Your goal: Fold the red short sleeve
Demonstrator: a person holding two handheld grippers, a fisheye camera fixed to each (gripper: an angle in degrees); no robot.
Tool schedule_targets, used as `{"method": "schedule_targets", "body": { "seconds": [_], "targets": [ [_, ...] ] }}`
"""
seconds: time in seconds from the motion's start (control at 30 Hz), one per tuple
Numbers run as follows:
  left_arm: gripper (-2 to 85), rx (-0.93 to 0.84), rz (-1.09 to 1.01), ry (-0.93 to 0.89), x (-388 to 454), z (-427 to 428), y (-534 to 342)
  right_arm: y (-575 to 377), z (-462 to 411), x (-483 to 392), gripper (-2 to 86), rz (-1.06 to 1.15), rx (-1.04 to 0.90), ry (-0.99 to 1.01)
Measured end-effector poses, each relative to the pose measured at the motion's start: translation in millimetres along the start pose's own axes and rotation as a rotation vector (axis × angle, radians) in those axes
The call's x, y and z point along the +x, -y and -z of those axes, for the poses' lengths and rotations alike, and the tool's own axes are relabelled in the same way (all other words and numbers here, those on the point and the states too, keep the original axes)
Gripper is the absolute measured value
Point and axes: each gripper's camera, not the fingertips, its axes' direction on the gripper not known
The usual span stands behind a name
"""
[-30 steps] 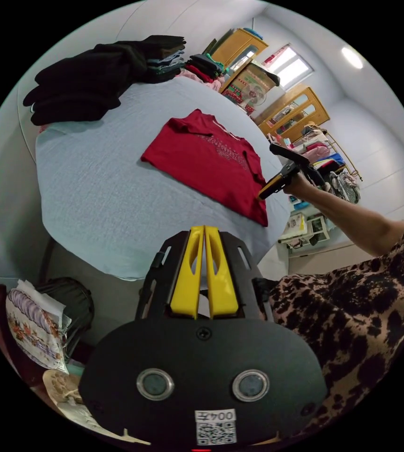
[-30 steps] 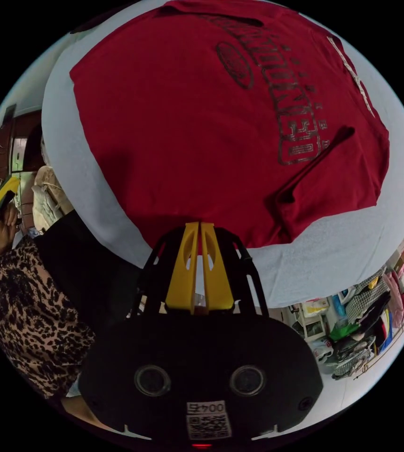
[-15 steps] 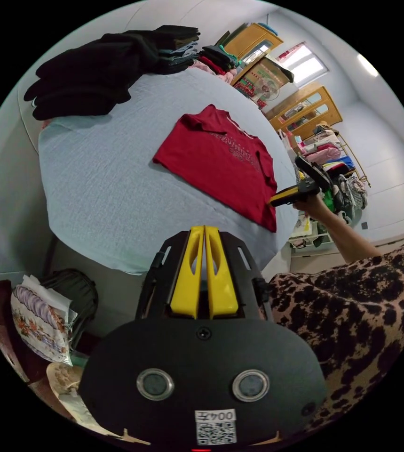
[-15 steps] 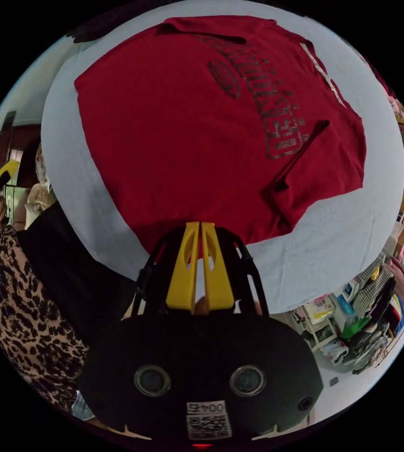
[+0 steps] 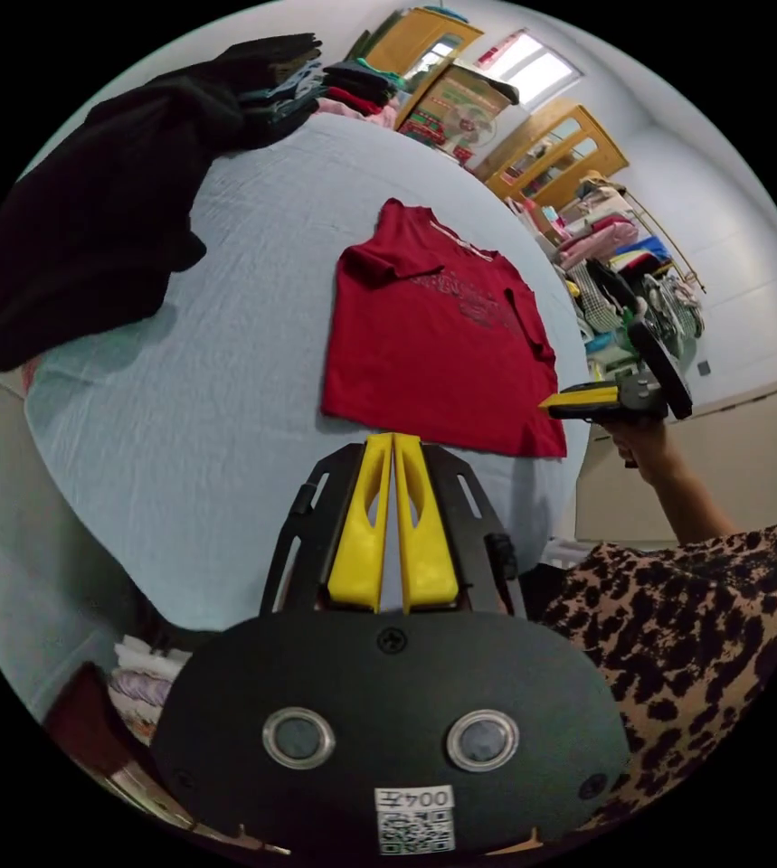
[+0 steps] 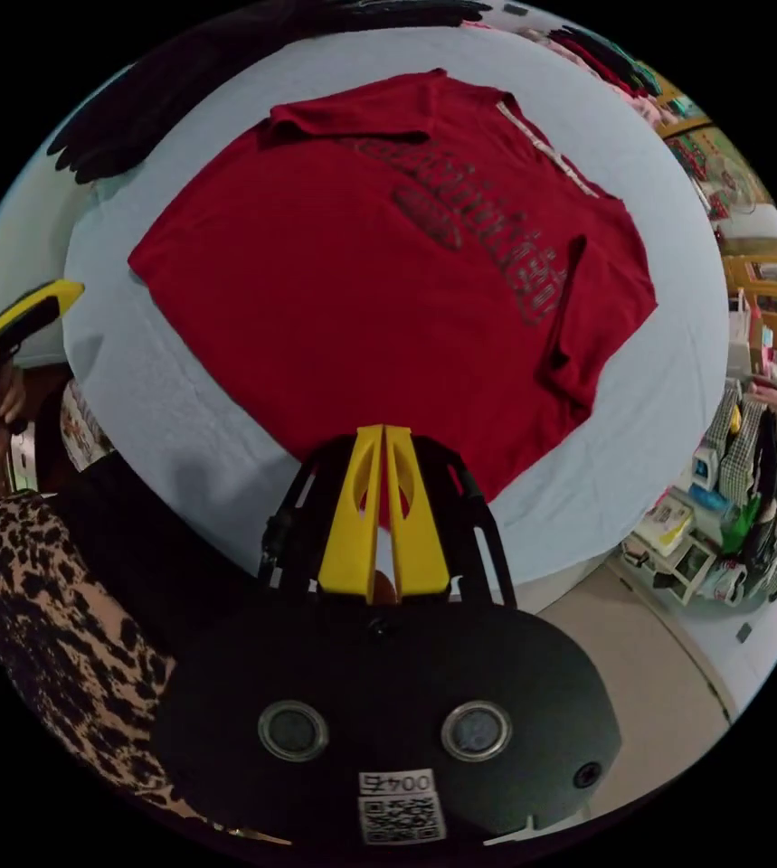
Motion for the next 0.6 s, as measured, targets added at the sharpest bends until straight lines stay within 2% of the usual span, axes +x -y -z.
{"method": "schedule_targets", "body": {
  "seconds": [0.1, 0.3, 0.6],
  "targets": [
    [0.2, -0.024, -0.084, -0.011, -26, 11, 37, 3, -21, -13, -0.6, -0.034, -0.077, 0.037],
    [0.2, -0.034, -0.283, -0.018, -44, 35, 124, -6, -7, 5, -0.7, -0.131, -0.033, 0.070],
    [0.2, -0.094, -0.453, -0.055, -9, 37, 207, -8, 4, 24, -0.6, -0.235, -0.065, 0.060]
  ]
}}
